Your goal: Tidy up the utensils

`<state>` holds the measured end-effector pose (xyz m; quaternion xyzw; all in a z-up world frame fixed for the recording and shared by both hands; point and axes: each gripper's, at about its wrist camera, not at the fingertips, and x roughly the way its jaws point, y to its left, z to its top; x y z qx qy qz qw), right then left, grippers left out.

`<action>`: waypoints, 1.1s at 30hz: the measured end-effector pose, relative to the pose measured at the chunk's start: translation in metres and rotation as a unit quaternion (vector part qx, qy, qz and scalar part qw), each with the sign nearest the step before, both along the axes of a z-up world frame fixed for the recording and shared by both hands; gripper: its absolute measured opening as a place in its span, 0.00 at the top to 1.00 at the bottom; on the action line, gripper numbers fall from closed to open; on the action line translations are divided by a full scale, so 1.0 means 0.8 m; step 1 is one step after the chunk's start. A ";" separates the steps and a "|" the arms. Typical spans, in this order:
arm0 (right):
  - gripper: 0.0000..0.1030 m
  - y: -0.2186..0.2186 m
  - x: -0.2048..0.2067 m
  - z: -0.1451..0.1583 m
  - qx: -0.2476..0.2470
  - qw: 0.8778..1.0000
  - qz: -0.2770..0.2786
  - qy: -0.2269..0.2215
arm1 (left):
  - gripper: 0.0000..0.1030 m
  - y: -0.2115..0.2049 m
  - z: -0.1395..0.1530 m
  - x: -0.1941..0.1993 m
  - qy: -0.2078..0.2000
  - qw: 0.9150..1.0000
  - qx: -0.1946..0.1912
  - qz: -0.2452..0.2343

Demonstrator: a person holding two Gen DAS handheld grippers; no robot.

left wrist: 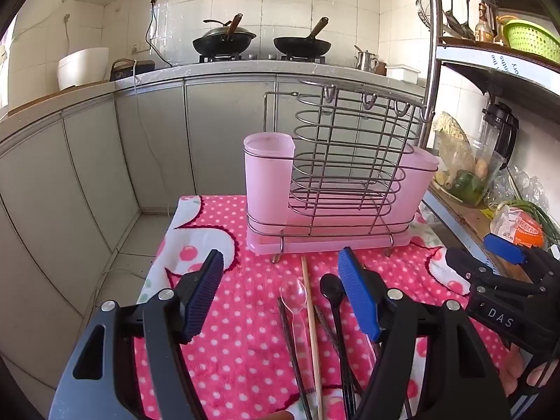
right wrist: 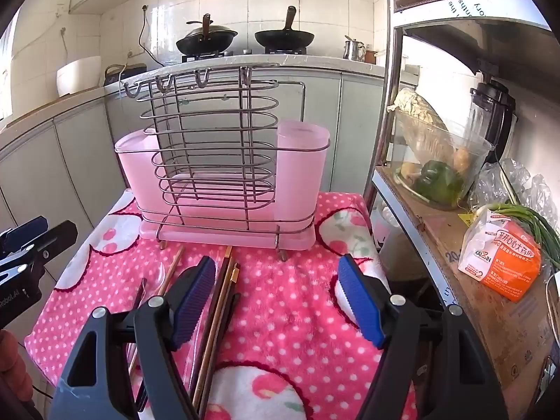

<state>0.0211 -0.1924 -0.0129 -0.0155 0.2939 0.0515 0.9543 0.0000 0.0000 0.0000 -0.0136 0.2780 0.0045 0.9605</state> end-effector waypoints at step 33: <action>0.31 0.000 -0.003 0.005 -0.002 1.000 0.001 -0.003 | 0.33 0.003 0.008 -0.006 -0.003 1.000 -0.006 -0.002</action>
